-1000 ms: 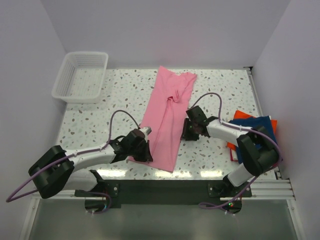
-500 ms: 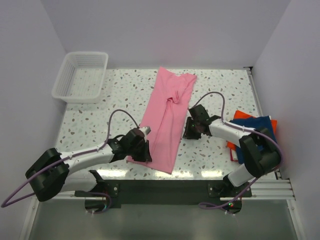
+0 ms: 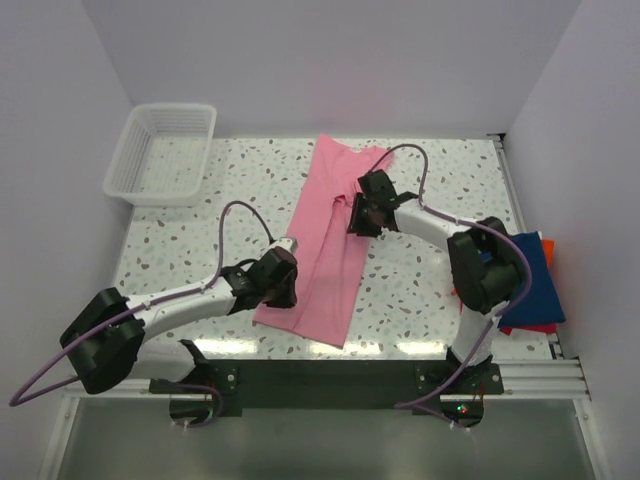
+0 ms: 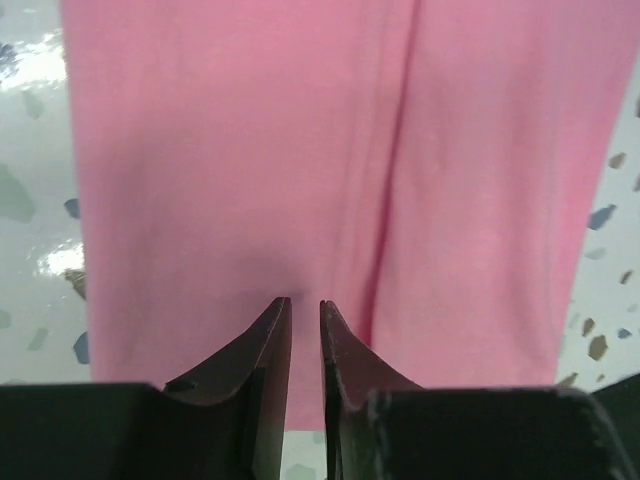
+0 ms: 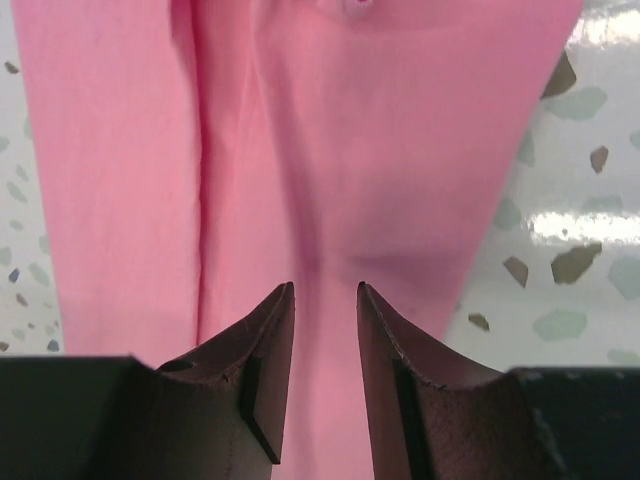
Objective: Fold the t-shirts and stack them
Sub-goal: Fold the tshirt
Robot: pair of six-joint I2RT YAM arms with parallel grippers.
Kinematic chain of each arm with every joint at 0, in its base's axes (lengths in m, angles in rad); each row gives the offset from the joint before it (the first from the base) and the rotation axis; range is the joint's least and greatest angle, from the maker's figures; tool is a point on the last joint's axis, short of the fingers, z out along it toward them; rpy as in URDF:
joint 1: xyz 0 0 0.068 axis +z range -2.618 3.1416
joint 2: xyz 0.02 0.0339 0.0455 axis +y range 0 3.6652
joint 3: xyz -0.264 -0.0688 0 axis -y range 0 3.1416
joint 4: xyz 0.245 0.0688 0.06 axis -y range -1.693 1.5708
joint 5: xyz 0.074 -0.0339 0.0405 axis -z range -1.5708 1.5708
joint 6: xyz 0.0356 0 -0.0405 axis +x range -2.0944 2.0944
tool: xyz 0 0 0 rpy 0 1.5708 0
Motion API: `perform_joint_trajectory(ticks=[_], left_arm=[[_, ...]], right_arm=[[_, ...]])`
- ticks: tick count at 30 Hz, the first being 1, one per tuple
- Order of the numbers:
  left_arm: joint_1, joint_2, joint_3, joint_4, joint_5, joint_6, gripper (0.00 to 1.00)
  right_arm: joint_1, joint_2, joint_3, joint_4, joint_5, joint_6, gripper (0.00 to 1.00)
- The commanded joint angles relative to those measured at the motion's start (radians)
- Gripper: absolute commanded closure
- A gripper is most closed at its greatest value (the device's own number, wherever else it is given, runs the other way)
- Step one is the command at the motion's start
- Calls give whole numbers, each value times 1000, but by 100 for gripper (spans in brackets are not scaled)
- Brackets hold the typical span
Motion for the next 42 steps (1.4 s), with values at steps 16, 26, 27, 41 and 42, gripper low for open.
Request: perform_joint_trajectory(ticks=[16, 26, 27, 41, 42], left_arm=[[-9, 75, -150, 217, 9, -191, 87], [-58, 94, -190, 300, 100, -212, 87], [-61, 94, -197, 306, 133, -209, 87], [-84, -38, -178, 206, 183, -134, 83], [-84, -73, -163, 167, 160, -122, 81]], right_arm=[[-50, 345, 365, -137, 161, -212, 64], [-64, 305, 330, -187, 124, -197, 63], [-64, 290, 301, -174, 121, -191, 63], [-68, 93, 112, -170, 115, -168, 48], [-68, 70, 112, -184, 111, -165, 47]])
